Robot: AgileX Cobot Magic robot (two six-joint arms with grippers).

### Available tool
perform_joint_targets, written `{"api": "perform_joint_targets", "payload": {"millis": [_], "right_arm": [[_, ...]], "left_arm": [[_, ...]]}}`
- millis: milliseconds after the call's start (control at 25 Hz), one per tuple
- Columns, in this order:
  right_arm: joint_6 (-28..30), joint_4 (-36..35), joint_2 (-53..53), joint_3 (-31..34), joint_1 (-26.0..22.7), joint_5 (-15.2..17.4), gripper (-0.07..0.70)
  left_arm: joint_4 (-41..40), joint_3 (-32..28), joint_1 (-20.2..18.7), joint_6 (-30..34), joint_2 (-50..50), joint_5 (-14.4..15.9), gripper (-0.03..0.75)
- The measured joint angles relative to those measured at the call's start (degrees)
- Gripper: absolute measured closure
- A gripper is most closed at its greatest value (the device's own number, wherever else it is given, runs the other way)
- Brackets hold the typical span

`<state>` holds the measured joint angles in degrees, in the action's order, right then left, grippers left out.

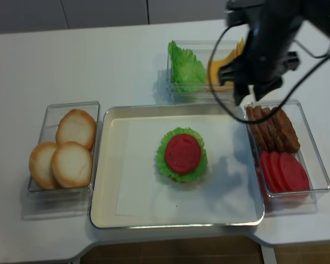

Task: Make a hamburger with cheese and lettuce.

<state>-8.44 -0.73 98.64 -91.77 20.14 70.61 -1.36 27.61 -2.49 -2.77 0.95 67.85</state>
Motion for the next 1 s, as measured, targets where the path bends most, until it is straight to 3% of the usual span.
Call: {"api": "perform_joint_targets", "payload": {"millis": [520, 680, 1000], "right_arm": [[2.13, -0.75, -12.73, 0.1, -19.43, 0.97, 0.27], [2.13, -0.59, -15.79, 4.54, -20.26, 0.97, 0.269], [1.37, -0.78, -27.79, 20.78, -20.26, 1.08, 0.269]], "left_arm": [[0.0, 0.0, 0.0, 0.0, 0.0, 0.0, 0.249], [0.0, 0.0, 0.0, 0.0, 0.0, 0.0, 0.249], [0.0, 0.0, 0.0, 0.0, 0.0, 0.0, 0.249]]}}
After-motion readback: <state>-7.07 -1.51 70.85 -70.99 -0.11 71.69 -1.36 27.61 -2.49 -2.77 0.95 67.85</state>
